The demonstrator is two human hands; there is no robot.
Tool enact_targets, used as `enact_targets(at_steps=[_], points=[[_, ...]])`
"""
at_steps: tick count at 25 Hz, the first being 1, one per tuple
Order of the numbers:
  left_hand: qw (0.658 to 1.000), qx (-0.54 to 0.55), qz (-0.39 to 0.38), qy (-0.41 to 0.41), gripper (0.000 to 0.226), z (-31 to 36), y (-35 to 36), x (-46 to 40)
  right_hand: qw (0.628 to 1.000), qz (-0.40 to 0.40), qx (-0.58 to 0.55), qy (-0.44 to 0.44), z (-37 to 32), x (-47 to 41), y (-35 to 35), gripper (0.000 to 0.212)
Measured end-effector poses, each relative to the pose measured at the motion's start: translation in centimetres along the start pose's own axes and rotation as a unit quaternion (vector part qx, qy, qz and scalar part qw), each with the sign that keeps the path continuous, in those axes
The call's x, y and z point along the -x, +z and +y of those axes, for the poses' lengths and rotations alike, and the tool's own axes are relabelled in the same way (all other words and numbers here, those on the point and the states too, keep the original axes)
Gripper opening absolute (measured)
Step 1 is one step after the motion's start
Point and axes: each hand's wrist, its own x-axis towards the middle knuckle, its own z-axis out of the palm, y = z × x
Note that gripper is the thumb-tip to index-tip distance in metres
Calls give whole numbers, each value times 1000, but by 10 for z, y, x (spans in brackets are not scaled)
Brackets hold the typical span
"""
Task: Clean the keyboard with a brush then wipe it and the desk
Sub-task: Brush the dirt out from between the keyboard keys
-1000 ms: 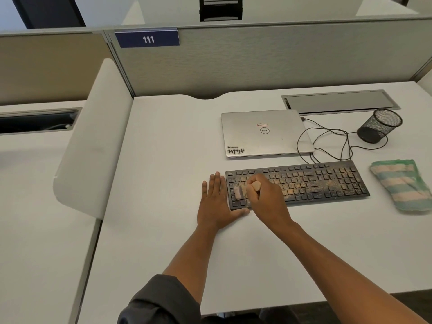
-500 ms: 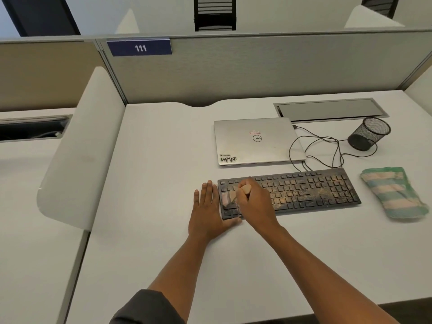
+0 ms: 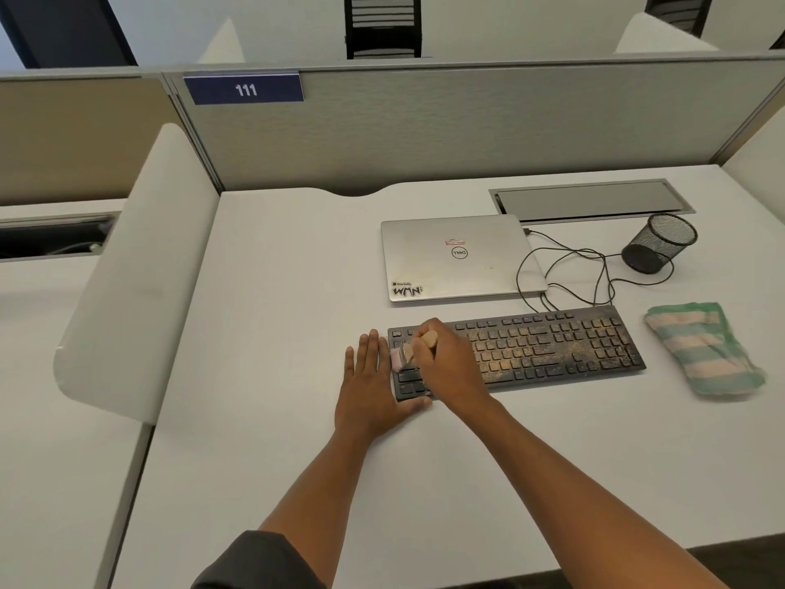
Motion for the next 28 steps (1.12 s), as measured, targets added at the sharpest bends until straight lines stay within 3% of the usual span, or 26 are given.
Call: enact_targets(at_steps=[4,10,15,19,22,28], points=[[1000,13,3,2,133,0,0,0,997,55,37,29,7,-5,-8,11],[1000,10,7,1,132,0,0,0,998,3,-35,44,-1,-3,2,12],[1000,16,0,1,134,0,-1,0,996,70,18,50,6,-7,-10,12],[1000,16,7,5,133,0,0,-1,998,29,-45,41,-3,-12,-2,12],[1000,15,7,2,134,0,1,0,999,8,-24,21,-3,-14,4,12],[1000,11,2,6,133,-1,0,0,997,58,-13,46,0,-25,-8,17]])
